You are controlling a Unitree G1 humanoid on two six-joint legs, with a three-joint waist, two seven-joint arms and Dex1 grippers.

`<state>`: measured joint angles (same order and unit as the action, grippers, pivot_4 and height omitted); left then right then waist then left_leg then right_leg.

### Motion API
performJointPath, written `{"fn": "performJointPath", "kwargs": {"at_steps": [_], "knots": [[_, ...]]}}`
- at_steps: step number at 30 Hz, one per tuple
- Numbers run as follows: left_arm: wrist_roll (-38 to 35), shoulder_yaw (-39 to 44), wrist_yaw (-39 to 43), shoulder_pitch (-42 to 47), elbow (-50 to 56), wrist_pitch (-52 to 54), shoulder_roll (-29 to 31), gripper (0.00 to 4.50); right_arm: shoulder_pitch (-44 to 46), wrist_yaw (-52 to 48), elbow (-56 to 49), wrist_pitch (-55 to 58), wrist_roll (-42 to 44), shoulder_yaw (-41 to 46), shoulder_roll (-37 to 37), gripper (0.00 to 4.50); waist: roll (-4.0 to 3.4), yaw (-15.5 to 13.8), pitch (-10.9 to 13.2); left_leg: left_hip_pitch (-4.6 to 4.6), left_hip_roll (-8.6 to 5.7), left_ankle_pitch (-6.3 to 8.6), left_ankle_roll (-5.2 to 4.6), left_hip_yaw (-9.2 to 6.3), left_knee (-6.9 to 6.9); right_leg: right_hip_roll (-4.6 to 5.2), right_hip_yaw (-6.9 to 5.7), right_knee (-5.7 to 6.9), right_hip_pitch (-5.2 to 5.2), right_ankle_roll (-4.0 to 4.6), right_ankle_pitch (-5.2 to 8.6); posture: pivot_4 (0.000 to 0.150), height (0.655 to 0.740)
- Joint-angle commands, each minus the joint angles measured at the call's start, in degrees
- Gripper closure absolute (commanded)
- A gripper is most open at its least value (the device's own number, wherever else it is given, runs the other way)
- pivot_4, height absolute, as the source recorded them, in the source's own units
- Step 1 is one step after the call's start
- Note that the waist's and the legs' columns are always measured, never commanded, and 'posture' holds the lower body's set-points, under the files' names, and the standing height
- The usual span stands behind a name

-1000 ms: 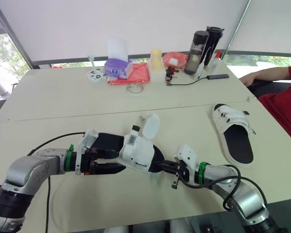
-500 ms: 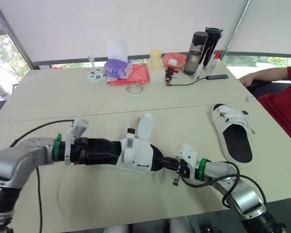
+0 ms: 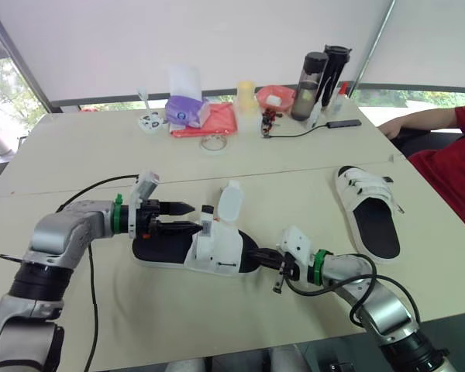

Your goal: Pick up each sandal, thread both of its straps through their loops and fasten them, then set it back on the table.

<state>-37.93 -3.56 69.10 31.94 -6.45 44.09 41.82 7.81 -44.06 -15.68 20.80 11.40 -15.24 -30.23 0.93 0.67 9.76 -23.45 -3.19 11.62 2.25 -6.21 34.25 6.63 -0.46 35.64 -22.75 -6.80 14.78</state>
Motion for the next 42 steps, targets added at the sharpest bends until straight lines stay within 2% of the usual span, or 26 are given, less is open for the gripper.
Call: {"fn": "performJointPath", "kwargs": {"at_steps": [1, 15, 18, 25, 32, 36, 42], "knots": [[2.1, -0.8, 2.2, 4.2, -3.9, -2.1, -1.7, 0.07, -0.4, 0.9, 1.3, 0.6, -1.4, -0.5, 0.5, 4.50, 0.01, -0.1, 0.0, 0.00, 0.00, 0.00, 0.00, 0.00, 0.03, 0.00, 0.00, 0.02, 0.02, 0.00, 0.00, 0.150, 0.7400], [6.8, -4.6, 8.5, 7.6, -10.0, -3.6, -6.5, 0.07, -0.8, 1.4, 1.2, 0.1, -2.1, -0.7, 0.8, 4.50, 0.02, 0.0, 0.0, 0.04, 0.00, 0.00, 0.00, -0.04, 0.13, 0.01, 0.01, 0.32, -0.01, -0.21, -0.01, 0.150, 0.7400], [6.8, -3.6, 8.1, 8.0, -10.9, -3.8, -7.8, 0.81, -1.1, 1.4, 1.0, 0.1, -2.2, -0.7, 0.8, 4.50, 0.02, 0.0, 0.0, 0.04, 0.00, 0.00, 0.01, -0.05, 0.18, 0.01, 0.01, 0.35, 0.00, -0.12, 0.05, 0.150, 0.7400], [6.1, -1.5, 6.8, 8.2, -10.6, -3.1, -9.5, 4.40, -1.4, 1.4, 1.1, 0.0, -2.3, -0.9, 0.8, 4.50, 0.02, 0.0, 0.0, 0.04, -0.01, 0.00, 0.00, -0.06, 0.23, 0.01, 0.01, 0.39, 0.00, -0.26, -0.02, 0.150, 0.7400], [1.6, 3.1, 3.8, 6.8, -4.3, 1.1, -9.6, 4.46, -1.7, 1.2, 1.4, -0.2, -2.7, -1.0, 0.8, 4.50, 0.02, 0.0, 0.0, 0.04, 0.00, 0.00, 0.01, -0.08, 0.24, 0.01, 0.01, 0.39, 0.01, -0.26, -0.02, 0.150, 0.7400], [-5.5, 8.2, 0.3, 6.8, 3.0, 7.3, -10.4, 4.46, -2.0, 1.2, 1.5, -0.3, -2.8, -1.1, 0.7, 4.50, 0.03, 0.0, 0.0, 0.04, 0.01, 0.00, 0.01, -0.09, 0.24, 0.01, 0.01, 0.40, 0.00, -0.27, -0.01, 0.150, 0.7400], [-11.3, 11.9, -4.5, 6.7, 8.9, 11.6, -11.3, 4.46, -2.2, 1.1, 1.6, -0.4, -3.0, -1.2, 0.6, 4.50, 0.03, 0.0, 0.0, 0.05, 0.01, 0.00, 0.01, -0.12, 0.31, 0.02, 0.01, 0.41, 0.05, -0.27, -0.01, 0.150, 0.7400]]}}
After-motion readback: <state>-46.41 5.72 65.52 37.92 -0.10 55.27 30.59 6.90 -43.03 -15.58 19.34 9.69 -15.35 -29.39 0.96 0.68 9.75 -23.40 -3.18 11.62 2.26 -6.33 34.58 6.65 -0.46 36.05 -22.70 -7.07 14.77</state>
